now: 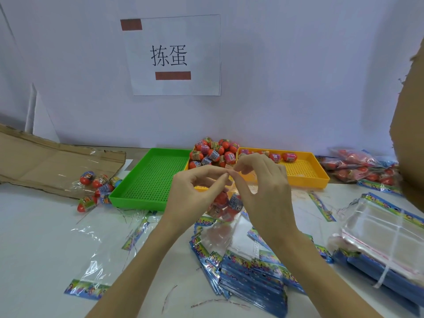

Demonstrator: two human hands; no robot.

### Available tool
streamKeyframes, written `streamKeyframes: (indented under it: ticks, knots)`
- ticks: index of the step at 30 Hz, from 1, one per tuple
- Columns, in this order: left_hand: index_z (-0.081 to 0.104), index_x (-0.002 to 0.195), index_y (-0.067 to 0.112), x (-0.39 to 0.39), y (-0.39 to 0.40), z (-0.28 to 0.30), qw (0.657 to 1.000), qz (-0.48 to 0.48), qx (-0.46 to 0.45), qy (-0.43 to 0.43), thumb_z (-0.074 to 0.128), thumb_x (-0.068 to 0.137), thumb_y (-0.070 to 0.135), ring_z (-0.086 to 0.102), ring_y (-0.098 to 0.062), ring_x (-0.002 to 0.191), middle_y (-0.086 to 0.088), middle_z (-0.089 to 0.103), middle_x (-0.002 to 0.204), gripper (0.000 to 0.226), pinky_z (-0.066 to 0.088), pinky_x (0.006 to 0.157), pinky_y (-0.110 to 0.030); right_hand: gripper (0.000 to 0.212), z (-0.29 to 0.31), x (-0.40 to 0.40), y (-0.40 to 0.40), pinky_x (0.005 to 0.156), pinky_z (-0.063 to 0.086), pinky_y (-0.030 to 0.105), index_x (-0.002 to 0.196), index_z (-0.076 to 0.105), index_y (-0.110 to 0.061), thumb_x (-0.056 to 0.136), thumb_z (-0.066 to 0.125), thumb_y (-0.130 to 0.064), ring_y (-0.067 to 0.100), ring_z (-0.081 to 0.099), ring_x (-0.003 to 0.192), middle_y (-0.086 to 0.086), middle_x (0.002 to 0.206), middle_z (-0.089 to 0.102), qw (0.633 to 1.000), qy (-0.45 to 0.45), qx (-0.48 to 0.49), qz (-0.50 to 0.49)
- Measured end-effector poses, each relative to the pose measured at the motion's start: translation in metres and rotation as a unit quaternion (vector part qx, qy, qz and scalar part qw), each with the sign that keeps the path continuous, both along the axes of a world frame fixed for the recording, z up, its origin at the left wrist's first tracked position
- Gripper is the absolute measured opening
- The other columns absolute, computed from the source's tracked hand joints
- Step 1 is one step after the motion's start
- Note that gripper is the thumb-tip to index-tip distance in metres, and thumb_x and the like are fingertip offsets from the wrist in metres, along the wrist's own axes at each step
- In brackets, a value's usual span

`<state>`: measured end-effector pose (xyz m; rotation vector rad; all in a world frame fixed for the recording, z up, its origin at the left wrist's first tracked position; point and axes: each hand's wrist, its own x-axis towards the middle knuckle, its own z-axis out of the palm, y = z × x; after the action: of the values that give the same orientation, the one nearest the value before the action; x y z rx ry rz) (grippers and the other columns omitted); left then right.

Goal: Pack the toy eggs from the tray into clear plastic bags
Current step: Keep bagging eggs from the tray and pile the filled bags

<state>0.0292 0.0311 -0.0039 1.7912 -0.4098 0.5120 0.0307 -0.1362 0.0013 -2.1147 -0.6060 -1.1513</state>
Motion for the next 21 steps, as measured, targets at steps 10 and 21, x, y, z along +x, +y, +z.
streamKeyframes:
  ticks: [10,21]
  knots:
    - [0.081,0.102,0.015,-0.001,0.001,0.000,0.995,0.023,0.060,-0.070,0.075,0.095,0.004,0.076,-0.011,0.074,0.010,0.079,0.081,0.014,0.061,0.077,-0.029,0.013,0.000,0.006,-0.007,0.091,0.045,0.046,0.105,0.080,-0.016,0.093,0.078,-0.021,0.028,0.065,0.101,0.004,0.105,0.071,1.000,0.000,-0.031,-0.001]
    - [0.083,0.103,0.010,0.001,0.001,-0.001,0.984,0.037,0.101,-0.139,0.076,0.093,0.001,0.071,-0.011,0.074,0.001,0.077,0.082,0.015,0.057,0.075,-0.027,0.005,0.001,0.011,-0.011,0.089,0.042,0.039,0.094,0.079,-0.013,0.091,0.079,-0.016,0.028,0.066,0.097,0.002,0.102,0.073,0.993,-0.081,-0.083,-0.009]
